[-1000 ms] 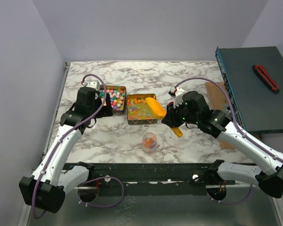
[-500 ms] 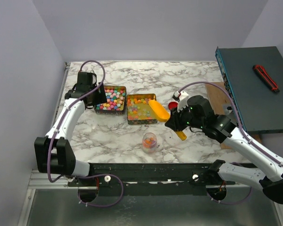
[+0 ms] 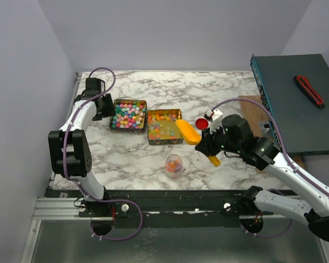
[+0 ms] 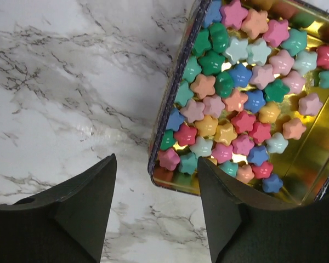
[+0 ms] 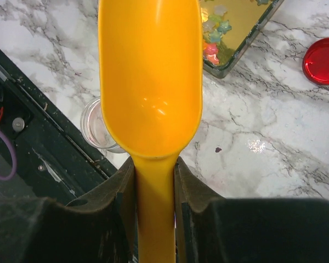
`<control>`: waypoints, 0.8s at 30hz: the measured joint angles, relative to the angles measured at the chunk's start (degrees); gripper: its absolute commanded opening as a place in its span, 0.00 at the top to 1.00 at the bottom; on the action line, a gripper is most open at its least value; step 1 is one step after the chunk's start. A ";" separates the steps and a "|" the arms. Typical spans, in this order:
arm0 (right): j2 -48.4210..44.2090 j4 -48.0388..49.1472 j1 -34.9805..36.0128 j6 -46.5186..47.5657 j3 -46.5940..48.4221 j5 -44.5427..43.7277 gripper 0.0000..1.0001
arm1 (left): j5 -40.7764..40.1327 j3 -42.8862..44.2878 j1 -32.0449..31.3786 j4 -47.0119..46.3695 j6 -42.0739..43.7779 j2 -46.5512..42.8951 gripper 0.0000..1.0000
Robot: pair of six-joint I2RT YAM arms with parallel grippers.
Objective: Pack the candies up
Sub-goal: Pick up the storage box at the center of the board.
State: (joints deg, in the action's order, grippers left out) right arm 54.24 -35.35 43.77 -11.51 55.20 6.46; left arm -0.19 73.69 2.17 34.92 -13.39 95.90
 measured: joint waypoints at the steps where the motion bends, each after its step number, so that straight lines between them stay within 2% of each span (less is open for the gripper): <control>1: -0.04 -0.31 0.00 0.00 0.00 0.00 0.99 | 0.15 0.96 0.17 -0.09 0.11 1.09 0.40; 17: -0.28 -0.76 0.00 0.00 0.00 0.00 0.99 | 2.67 7.45 1.51 -0.11 1.07 11.93 0.59; 24: 0.02 -0.76 0.00 0.00 -0.15 0.00 0.99 | 4.24 7.48 1.51 -0.04 0.85 13.29 0.82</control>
State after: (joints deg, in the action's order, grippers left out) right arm 54.26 -36.12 43.77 -11.51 55.05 6.46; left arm 4.05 81.17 3.68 34.87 -12.53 109.19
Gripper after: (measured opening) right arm 0.288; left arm 0.289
